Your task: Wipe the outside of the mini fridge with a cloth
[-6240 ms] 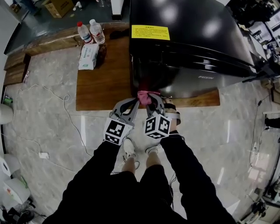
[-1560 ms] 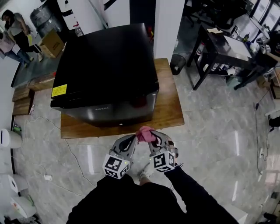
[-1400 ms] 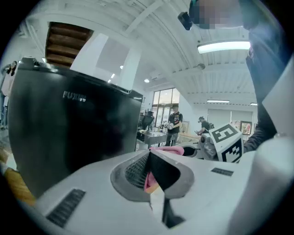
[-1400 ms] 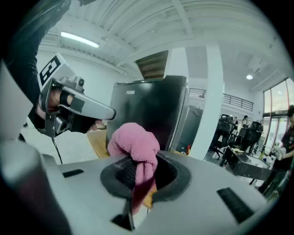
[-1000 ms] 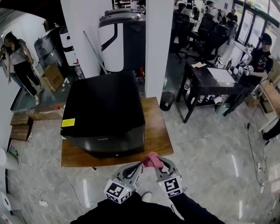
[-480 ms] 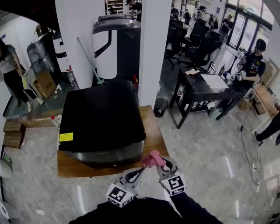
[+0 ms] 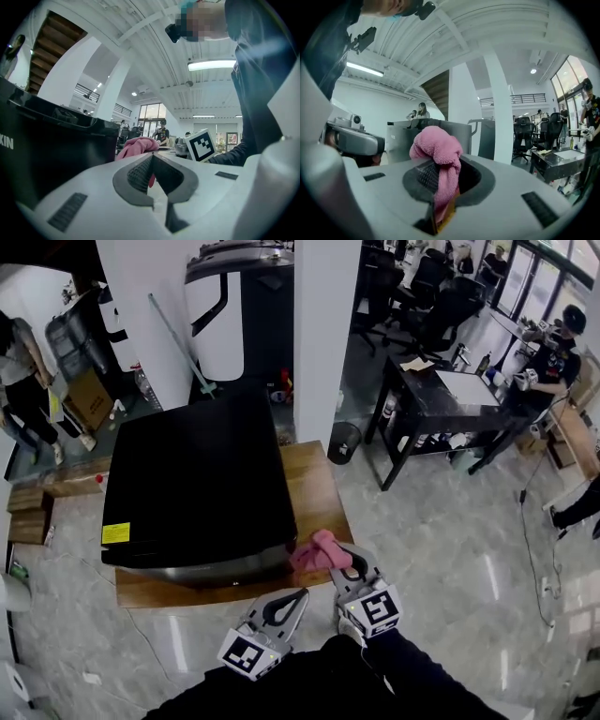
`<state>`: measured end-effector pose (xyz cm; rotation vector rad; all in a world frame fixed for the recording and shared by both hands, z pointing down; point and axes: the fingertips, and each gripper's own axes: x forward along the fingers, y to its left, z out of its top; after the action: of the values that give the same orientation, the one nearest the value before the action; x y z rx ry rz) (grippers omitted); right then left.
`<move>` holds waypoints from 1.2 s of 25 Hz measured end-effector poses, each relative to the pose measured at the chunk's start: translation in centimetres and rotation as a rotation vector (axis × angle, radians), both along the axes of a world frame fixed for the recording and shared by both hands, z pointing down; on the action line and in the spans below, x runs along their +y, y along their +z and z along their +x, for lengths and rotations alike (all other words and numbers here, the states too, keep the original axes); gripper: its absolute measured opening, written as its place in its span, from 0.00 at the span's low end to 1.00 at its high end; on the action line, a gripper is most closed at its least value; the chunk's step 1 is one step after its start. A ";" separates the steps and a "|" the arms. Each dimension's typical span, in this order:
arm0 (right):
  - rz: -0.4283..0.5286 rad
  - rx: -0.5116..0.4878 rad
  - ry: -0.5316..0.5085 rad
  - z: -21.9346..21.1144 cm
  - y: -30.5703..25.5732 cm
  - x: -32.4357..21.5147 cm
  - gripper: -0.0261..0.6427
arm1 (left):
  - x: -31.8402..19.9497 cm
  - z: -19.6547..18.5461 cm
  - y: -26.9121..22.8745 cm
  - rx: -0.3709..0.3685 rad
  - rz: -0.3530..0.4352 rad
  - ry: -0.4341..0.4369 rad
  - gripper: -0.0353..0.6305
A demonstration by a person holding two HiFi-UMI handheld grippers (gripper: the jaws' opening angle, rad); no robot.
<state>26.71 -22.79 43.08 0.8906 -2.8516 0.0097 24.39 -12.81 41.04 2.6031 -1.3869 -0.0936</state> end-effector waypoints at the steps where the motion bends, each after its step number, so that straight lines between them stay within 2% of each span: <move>1: 0.000 -0.010 -0.025 -0.1 -0.1 -0.9 0.11 | -0.9 0.2 0.0 -0.007 0.005 -0.019 0.06; 4: 0.005 -0.025 -0.130 -0.4 -0.2 -3.3 0.11 | -3.7 1.2 -0.7 -0.035 0.054 -0.101 0.06; 11: -0.008 -0.087 -0.419 -1.7 -0.8 -6.2 0.11 | -8.7 3.9 -1.9 -0.083 0.075 -0.332 0.06; 17: -0.041 -0.138 -0.594 -4.0 -0.2 -6.8 0.11 | -10.2 4.5 -1.0 -0.100 0.052 -0.516 0.06; 22: -0.079 -0.166 -0.635 -5.4 0.1 -7.6 0.11 | -11.2 3.7 -1.1 -0.117 0.049 -0.623 0.06; 30: -0.101 -0.174 -0.611 -7.2 0.7 -10.7 0.11 | -13.9 4.2 -0.6 -0.129 0.040 -0.677 0.06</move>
<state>19.54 -33.48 43.78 -0.0247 -3.1225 0.1643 28.64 -26.69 40.40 2.0783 -2.2690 -0.0458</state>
